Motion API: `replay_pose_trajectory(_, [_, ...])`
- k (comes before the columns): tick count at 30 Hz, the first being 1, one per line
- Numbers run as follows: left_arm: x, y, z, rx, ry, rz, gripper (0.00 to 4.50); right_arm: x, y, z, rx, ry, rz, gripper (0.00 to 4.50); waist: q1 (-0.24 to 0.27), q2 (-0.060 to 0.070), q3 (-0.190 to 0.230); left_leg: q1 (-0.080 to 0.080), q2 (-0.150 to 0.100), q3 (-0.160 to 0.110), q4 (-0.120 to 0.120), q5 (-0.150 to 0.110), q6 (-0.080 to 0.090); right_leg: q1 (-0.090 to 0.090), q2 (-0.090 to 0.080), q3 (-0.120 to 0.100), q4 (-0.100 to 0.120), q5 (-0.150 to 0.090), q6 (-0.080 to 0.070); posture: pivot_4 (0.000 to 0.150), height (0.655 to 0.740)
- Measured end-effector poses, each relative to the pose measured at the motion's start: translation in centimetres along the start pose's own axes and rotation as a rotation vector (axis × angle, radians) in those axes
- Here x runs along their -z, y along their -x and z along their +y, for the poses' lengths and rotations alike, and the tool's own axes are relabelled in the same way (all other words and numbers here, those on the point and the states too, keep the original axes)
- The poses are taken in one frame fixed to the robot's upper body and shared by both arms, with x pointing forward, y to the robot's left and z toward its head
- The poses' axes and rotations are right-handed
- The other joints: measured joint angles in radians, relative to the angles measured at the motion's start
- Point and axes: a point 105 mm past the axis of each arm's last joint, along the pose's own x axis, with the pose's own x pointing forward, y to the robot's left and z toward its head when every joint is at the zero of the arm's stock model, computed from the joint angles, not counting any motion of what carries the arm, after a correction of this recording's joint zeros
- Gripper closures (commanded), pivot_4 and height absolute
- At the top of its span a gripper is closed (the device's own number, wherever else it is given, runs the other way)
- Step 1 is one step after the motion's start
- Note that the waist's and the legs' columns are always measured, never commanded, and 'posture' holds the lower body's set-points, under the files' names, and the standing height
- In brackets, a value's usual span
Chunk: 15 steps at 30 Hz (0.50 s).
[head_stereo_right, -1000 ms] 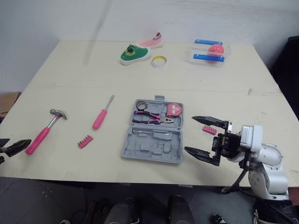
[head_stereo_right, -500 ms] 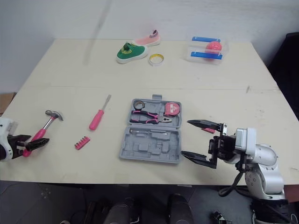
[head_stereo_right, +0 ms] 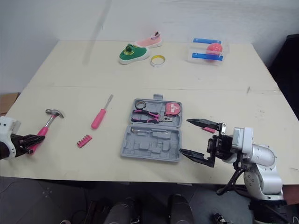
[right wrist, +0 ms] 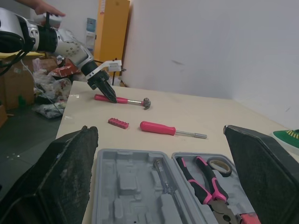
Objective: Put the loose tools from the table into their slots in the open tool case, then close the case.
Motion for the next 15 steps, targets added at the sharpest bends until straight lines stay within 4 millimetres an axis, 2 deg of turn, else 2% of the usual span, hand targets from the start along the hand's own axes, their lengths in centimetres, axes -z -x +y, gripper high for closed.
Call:
replay_pose_trajectory(2, [-1.2, 0.0, -0.8, 0.034, -0.015, -0.113, 3.99, 0.0, 0.3, -0.1, 0.006, 0.002, 0.016, 0.00, 0.000, -0.003, 0.001, -0.001, 0.000, -0.002, 0.000, 0.000, 0.000, 0.000, 0.000, -0.001, 0.000, 0.000, 0.000, 0.150, 0.7400])
replay_pose_trajectory(5, [-5.2, 1.1, -3.5, 0.138, -0.135, -0.296, 3.99, -0.2, 0.5, -0.4, 0.016, 0.013, 0.033, 0.00, 0.002, -0.012, 0.002, -0.003, 0.001, -0.004, 0.001, 0.002, -0.005, 0.000, 0.000, -0.002, -0.002, 0.000, -0.001, 0.150, 0.7400])
replay_pose_trajectory(8, [-9.1, 2.6, -6.5, 0.231, -0.285, -0.434, 3.99, -0.2, 0.8, -0.6, 0.022, 0.028, 0.058, 0.00, 0.002, -0.011, 0.002, -0.002, -0.001, -0.003, 0.001, 0.002, -0.004, 0.002, -0.002, -0.002, -0.003, 0.001, 0.000, 0.150, 0.7400])
replay_pose_trajectory(11, [-10.8, 2.7, -11.0, 0.410, -0.426, -0.470, 3.99, -0.1, 1.4, -1.3, 0.057, 0.029, 0.077, 0.00, 0.003, -0.010, 0.003, -0.002, -0.001, -0.002, 0.001, 0.003, -0.001, 0.002, -0.001, -0.002, -0.003, 0.001, 0.000, 0.150, 0.7400])
replay_pose_trajectory(15, [-12.0, 1.5, -18.6, 0.738, -0.539, -0.497, 3.99, 0.2, 2.3, -2.6, 0.090, 0.033, 0.116, 0.00, 0.019, -0.009, 0.004, -0.003, 0.000, -0.002, 0.004, 0.004, -0.001, 0.002, 0.002, -0.002, -0.002, 0.001, 0.000, 0.150, 0.7400])
